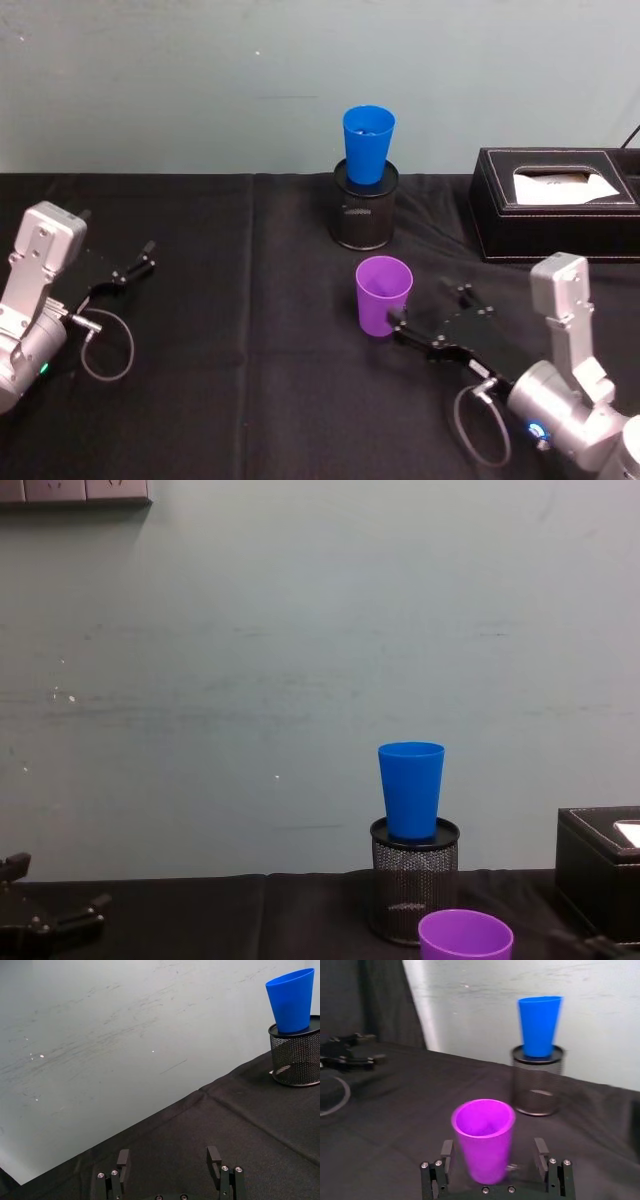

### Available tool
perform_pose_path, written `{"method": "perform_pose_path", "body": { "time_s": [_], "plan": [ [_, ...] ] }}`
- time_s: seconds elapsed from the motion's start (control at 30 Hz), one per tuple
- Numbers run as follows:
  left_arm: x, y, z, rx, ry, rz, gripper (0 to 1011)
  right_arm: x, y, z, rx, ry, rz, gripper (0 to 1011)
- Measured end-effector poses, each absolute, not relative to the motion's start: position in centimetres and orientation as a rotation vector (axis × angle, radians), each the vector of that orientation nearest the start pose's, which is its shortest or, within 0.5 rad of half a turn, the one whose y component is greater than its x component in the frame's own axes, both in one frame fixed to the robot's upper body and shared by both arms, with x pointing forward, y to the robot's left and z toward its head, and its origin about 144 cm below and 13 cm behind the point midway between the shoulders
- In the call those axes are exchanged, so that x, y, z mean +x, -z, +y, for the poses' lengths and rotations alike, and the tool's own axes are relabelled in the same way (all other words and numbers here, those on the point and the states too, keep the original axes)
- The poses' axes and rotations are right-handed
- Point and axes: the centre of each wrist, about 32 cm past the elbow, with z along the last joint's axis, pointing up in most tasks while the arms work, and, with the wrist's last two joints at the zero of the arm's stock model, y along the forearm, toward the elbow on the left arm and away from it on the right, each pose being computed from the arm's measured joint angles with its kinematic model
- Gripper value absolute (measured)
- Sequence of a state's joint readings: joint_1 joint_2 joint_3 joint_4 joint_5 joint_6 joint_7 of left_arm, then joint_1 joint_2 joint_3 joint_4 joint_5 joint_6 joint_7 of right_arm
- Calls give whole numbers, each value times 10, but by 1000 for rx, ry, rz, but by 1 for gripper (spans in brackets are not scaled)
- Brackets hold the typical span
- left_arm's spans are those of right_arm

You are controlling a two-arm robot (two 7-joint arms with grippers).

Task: Pick up one cup with a gripper and tap it against the other cup.

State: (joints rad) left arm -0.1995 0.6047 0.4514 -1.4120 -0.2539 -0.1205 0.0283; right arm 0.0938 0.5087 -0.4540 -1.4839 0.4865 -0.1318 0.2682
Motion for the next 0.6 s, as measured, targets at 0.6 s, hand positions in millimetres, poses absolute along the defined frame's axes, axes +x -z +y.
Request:
{"method": "perform_pose_path", "body": {
  "time_s": [0.6],
  "plan": [
    [489,-1140,310,304,-1248,-285,1000,473,-1105,-235,-60,912,63,1003]
  ]
}}
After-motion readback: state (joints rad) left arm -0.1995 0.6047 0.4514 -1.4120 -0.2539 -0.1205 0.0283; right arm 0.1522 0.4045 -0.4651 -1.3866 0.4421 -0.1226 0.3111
